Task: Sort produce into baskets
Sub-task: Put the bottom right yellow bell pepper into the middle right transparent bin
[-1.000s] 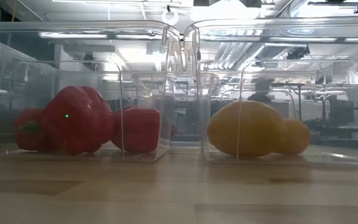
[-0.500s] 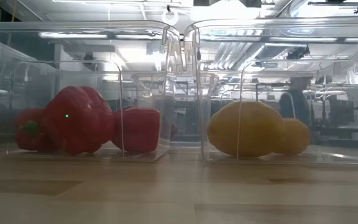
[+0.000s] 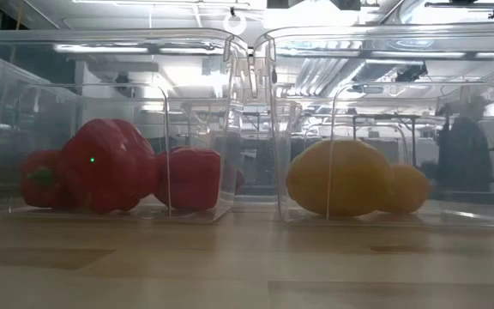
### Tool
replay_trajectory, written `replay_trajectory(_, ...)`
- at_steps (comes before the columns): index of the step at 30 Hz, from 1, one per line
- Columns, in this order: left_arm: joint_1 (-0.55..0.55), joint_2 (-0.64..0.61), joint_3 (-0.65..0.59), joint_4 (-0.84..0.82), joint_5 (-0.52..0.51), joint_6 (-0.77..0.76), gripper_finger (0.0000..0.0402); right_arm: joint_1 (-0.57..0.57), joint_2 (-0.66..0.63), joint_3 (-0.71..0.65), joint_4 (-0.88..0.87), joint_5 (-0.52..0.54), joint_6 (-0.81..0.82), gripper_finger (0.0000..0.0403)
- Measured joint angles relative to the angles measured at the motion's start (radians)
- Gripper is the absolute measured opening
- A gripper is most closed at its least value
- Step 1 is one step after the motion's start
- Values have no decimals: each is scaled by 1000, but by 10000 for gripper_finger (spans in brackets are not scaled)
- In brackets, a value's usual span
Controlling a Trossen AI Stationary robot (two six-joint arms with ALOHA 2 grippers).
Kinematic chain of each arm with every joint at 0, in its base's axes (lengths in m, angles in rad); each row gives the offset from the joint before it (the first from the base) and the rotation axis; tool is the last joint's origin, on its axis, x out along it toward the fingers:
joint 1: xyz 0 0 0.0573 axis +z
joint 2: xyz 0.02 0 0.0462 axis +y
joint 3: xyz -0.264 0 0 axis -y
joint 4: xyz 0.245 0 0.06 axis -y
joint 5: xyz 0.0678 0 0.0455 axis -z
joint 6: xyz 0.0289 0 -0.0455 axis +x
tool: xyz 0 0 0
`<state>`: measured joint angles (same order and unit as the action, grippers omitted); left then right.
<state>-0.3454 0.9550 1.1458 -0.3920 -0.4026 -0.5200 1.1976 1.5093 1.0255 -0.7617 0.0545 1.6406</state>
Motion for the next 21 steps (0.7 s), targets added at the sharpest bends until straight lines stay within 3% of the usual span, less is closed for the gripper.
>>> replay_trajectory(5, 0, 0, 0, 0, 0, 0, 372, 0, 0, 0, -10, 9, 0, 95)
replay_trajectory(12, 0, 0, 0, 0, 0, 0, 372, 0, 0, 3, -14, -4, 0, 9)
replay_trajectory(18, 0, -34, 19, -2, 47, 55, 372, -2, 1, 110, -120, 10, 4, 12)
replay_trajectory(21, 0, -69, 46, 2, 39, 100, 372, -25, -17, 203, -192, 127, -12, 5)
